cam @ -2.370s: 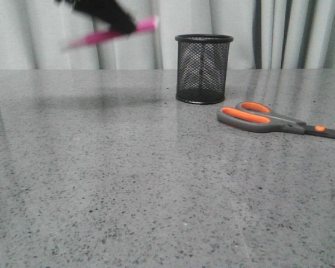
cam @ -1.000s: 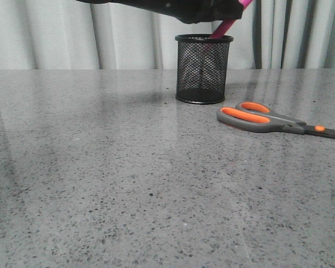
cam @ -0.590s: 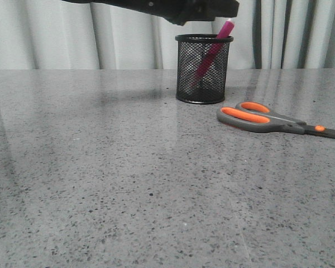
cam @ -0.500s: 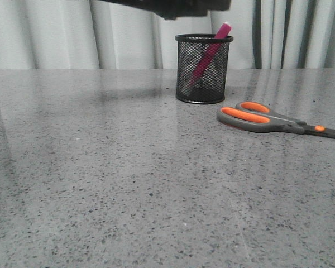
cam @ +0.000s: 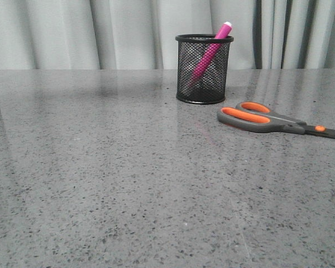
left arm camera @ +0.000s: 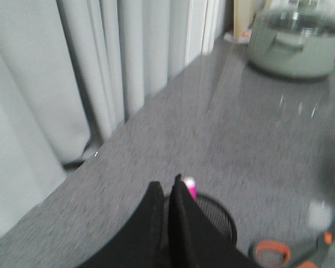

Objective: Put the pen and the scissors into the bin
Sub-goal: 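Open the left gripper and withdraw it from the holder, then lower the right gripper onto the scissors' handles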

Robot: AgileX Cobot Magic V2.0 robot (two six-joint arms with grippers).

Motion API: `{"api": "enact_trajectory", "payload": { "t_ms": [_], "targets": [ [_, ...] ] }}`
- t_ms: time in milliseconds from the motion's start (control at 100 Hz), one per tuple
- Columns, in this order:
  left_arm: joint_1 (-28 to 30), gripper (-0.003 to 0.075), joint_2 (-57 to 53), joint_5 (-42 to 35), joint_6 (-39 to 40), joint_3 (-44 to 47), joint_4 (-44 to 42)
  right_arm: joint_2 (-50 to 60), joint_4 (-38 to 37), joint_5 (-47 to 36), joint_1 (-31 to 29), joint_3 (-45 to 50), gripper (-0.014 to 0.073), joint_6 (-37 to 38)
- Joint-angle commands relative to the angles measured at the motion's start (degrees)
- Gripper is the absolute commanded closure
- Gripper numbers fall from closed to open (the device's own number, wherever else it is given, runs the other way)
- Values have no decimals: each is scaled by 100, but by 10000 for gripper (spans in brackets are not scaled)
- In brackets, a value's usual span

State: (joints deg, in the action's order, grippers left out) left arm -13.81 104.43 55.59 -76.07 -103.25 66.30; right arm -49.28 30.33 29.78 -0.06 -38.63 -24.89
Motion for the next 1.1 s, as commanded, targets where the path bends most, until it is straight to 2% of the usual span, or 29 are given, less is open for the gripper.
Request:
{"api": "enact_trajectory", "payload": {
  "t_ms": [0, 80, 160, 320, 510, 650, 790, 910, 1090],
  "targets": [
    [29, 740, -661, 82, 497, -203, -664, 21, 386, -493, -34, -191, 223, -54],
    [29, 740, -946, 41, 839, -183, -1446, 21, 545, -609, -34, -191, 223, -54],
    [72, 740, -1282, -187, 1165, -53, -1802, 21, 571, -587, -34, -215, 223, -165],
    [380, 740, -1981, -649, 1649, 624, -1835, -198, 599, 203, -13, -618, 223, -989],
    [810, 740, -3054, -1381, 1581, 2116, -1670, -1112, 599, 1280, -13, -1471, 223, -1384],
    [1157, 740, -3928, -1702, 837, 3350, -843, -1829, 599, 1851, -13, -2041, 223, -1714],
    [1614, 740, -4719, -1730, -162, 4590, 701, -2377, 523, 2279, 36, -2468, 223, -1907],
    [1842, 739, -5169, -1738, -576, 5464, 1392, -2746, -204, 2462, 463, -2688, 223, -1918],
    [1855, 739, -5391, -1837, -721, 5949, 1491, -3111, -1590, 2392, 1268, -2796, 223, -1918]
  ]
}}
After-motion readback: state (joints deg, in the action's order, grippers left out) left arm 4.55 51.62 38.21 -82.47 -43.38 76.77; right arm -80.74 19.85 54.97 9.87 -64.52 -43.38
